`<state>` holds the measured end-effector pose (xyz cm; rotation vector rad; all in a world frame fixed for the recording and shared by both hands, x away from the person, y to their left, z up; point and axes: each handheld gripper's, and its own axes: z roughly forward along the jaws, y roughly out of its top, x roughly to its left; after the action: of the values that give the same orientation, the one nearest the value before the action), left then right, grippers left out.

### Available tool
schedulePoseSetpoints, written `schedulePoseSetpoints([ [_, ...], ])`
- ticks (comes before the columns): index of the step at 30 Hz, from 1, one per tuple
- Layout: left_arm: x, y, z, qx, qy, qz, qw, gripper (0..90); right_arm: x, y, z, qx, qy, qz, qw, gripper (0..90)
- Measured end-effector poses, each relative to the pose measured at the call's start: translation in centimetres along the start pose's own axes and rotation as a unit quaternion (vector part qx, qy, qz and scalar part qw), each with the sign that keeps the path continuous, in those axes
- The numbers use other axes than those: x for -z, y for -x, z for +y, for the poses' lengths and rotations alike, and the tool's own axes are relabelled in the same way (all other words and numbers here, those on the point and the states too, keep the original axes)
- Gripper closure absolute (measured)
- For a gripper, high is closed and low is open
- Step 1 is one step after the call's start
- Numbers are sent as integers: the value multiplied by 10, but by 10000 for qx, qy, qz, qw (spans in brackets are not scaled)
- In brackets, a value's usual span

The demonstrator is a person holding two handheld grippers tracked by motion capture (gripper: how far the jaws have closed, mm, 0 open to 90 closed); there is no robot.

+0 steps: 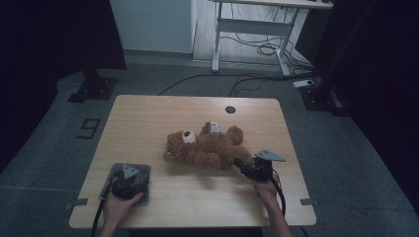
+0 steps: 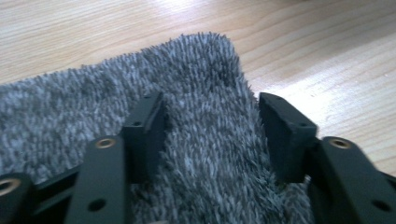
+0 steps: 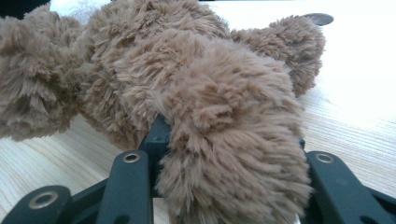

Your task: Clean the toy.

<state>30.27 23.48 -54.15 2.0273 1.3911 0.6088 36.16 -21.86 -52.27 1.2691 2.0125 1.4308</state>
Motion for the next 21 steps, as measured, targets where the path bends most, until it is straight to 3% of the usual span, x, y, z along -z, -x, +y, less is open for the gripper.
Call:
schedulePoseSetpoints([
  [5, 1, -3, -2, -41, 91, 94, 9999, 611, 0, 0, 0, -30, -1, 9, 10000, 540],
  [11, 1, -6, -4, 21, 183, 87, 9998, 701, -1, 0, 0, -47, 15, 11, 10000, 540],
  [17, 5, -11, -4, 193, 321, -153, 9992, 761, 0, 1, 0, -21, -2, 21, 10000, 540],
  [20, 10, -13, -2, 339, 512, -460, 9971, 771, 0, 1, -1, -40, 2, 45, 10000, 540],
  [21, 10, -13, -2, 339, 512, -460, 9971, 772, 0, 1, -2, -51, 3, 50, 10000, 540],
])
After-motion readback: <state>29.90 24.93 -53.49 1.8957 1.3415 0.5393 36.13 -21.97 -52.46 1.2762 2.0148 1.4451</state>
